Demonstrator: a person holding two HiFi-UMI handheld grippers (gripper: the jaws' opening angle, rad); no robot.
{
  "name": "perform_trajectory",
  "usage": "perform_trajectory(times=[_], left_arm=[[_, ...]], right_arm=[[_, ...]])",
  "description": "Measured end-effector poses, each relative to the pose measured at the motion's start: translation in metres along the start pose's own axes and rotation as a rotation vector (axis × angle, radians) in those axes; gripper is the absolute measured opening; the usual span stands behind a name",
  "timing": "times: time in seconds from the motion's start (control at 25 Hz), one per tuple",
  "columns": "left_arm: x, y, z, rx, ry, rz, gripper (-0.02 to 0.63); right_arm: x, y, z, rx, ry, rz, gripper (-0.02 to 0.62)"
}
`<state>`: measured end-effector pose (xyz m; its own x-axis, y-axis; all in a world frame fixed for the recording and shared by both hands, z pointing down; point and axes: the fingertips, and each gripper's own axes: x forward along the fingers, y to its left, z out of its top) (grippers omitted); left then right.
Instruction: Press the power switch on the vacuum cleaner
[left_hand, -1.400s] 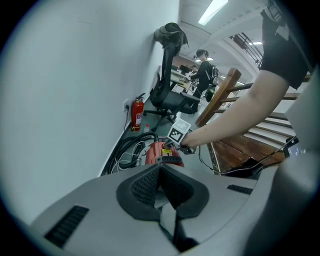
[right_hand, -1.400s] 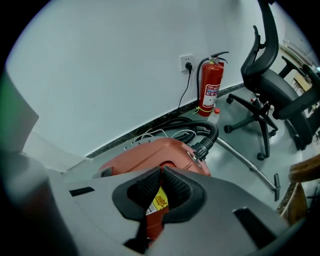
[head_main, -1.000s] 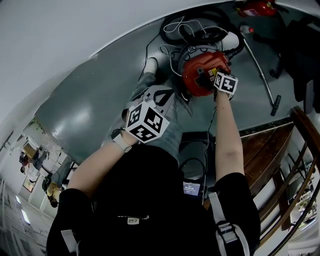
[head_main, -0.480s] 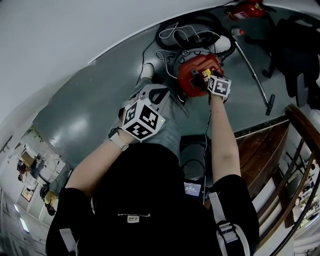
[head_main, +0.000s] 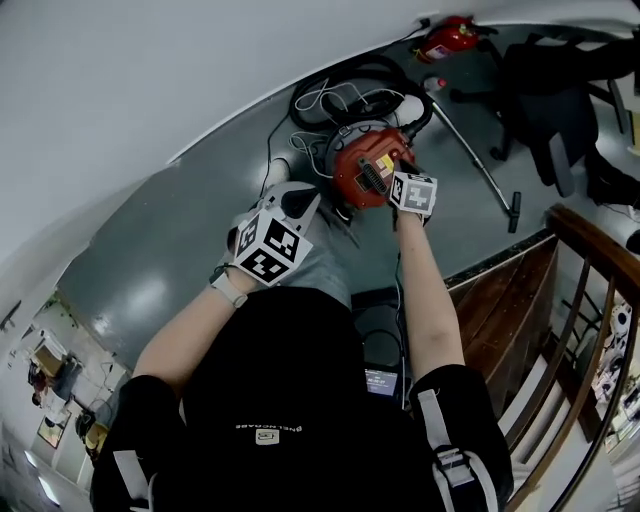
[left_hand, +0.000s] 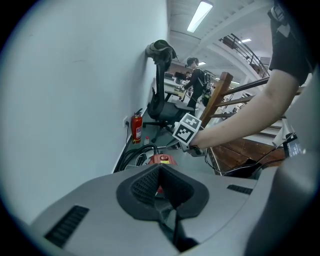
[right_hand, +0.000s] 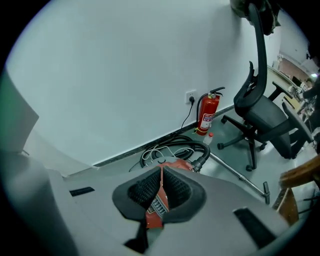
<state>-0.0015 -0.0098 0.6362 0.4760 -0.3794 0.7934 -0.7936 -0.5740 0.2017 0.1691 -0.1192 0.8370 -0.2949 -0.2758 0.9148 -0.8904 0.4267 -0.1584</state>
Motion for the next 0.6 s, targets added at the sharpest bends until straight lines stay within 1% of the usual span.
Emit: perform_trajectory(times=[0.08,0.24,0.36,0.6], left_arm=[[-0.010,-0.003,0.004,0.004,-0.012,-0.005,0.014],[-0.029,-0.007,0.015,0.025,-0.035,-0.016,0.014],[-0.042,-0.006,0.029,0.044,-0.060,-0.024,0.014],[-0.065,-0.010,0.058,0.099,-0.125,-0.060,0.014]], right_arm=[[-0.024,0.009,0.007,0.007,-0.021,-0.008,0.035],[-0.064,0.030,0.015,0.032,-0.075,0.025,0.035],[-0.099,0.043,0.027,0.051,-0.120,0.033,0.035],[-0.171,0.062,0.052,0.107,-0.240,0.042,0.035]])
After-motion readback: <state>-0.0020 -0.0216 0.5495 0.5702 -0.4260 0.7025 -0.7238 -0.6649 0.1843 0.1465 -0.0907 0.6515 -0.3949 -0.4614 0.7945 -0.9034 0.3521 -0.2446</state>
